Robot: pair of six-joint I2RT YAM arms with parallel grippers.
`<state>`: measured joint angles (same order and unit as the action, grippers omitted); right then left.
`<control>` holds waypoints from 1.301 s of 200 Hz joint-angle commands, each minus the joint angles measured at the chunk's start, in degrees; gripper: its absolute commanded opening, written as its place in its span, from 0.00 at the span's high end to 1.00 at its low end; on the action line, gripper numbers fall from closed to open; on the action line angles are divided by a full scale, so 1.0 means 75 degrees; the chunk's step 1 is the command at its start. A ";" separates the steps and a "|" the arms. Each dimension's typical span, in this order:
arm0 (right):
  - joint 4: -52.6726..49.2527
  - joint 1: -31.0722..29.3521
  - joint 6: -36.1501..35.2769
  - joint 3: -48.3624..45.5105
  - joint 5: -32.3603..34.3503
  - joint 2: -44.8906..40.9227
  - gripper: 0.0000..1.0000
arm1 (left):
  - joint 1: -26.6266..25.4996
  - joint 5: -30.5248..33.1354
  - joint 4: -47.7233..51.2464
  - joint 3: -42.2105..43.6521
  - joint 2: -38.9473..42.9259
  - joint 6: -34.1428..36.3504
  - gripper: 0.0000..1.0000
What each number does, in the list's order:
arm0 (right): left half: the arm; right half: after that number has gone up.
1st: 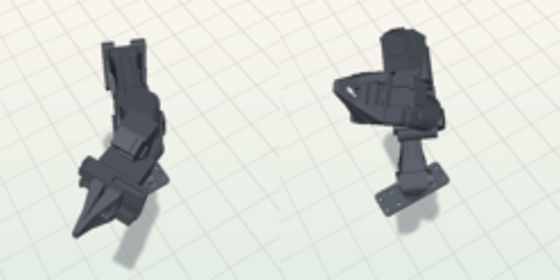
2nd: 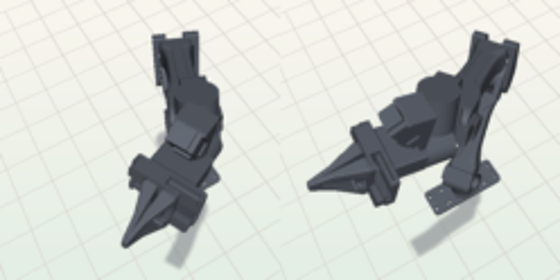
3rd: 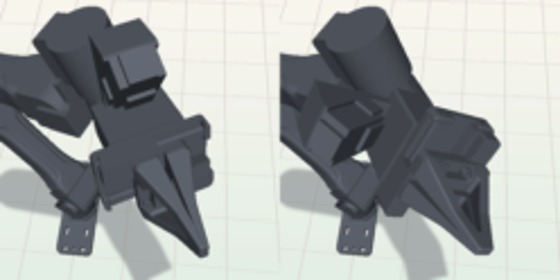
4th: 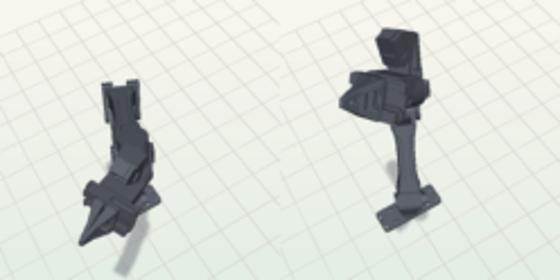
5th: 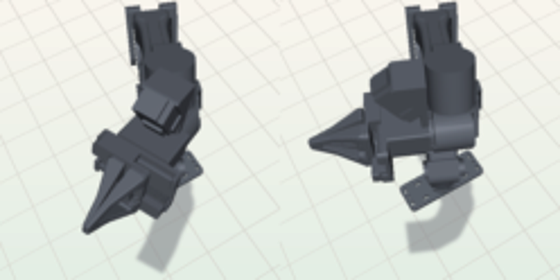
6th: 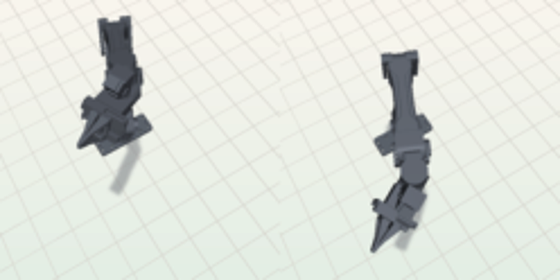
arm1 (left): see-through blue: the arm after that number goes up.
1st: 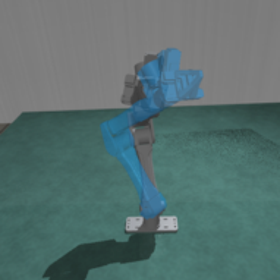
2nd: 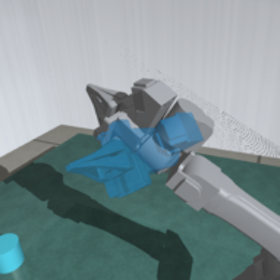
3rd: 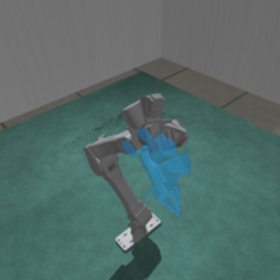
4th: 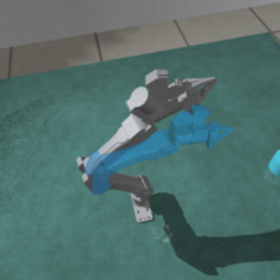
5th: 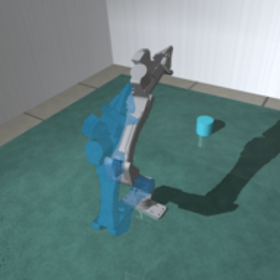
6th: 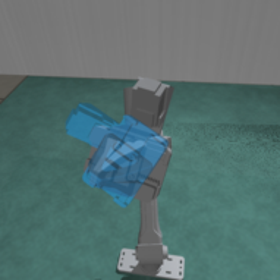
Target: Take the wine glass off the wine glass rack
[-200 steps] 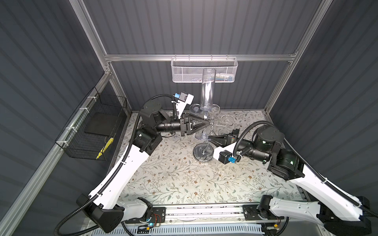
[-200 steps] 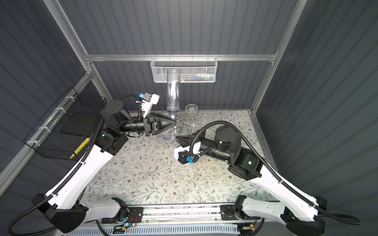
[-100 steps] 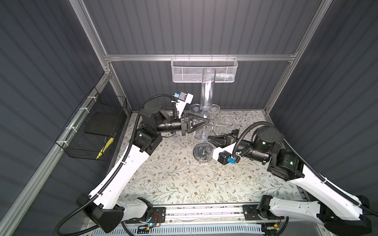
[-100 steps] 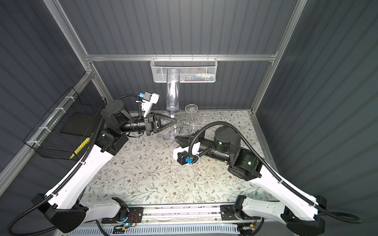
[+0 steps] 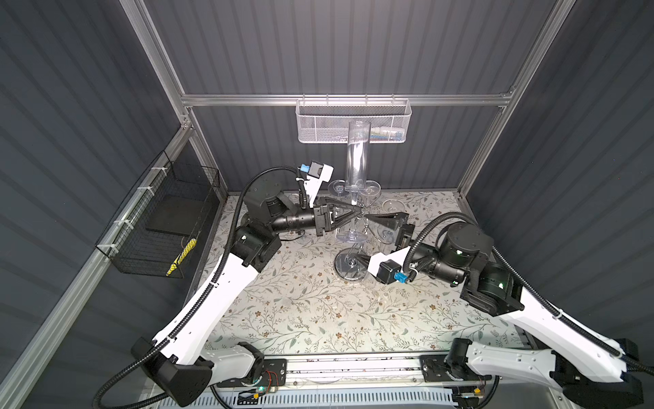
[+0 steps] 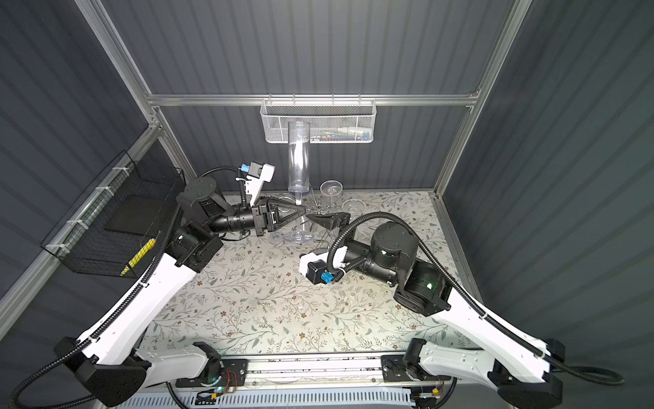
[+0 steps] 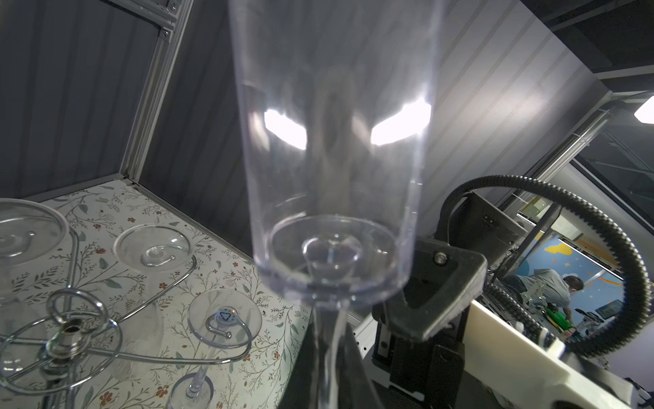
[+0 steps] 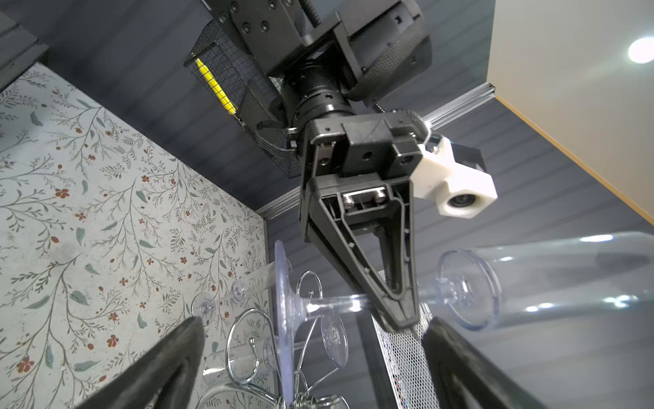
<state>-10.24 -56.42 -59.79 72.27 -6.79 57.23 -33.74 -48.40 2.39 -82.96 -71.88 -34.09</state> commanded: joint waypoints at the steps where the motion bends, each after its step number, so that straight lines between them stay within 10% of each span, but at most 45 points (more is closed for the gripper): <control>1: 0.0951 -0.0035 0.0587 -0.0270 0.0229 -0.0297 0.01 | -0.0025 0.0581 -0.0167 0.0071 0.0344 0.0454 1.00; 109: 0.0729 -0.0024 0.5408 0.1588 0.2420 0.0398 0.01 | -0.0025 0.2459 0.1365 -0.0148 0.0732 0.2525 1.00; 260: 0.0057 0.1530 0.9388 0.3143 -0.1245 0.1304 0.01 | -0.0037 0.2124 0.0956 -0.0304 0.0684 0.4757 1.00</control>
<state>-11.64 -47.20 2.87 94.61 -11.88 65.43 -33.74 -30.24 12.78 -82.91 -66.65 -0.51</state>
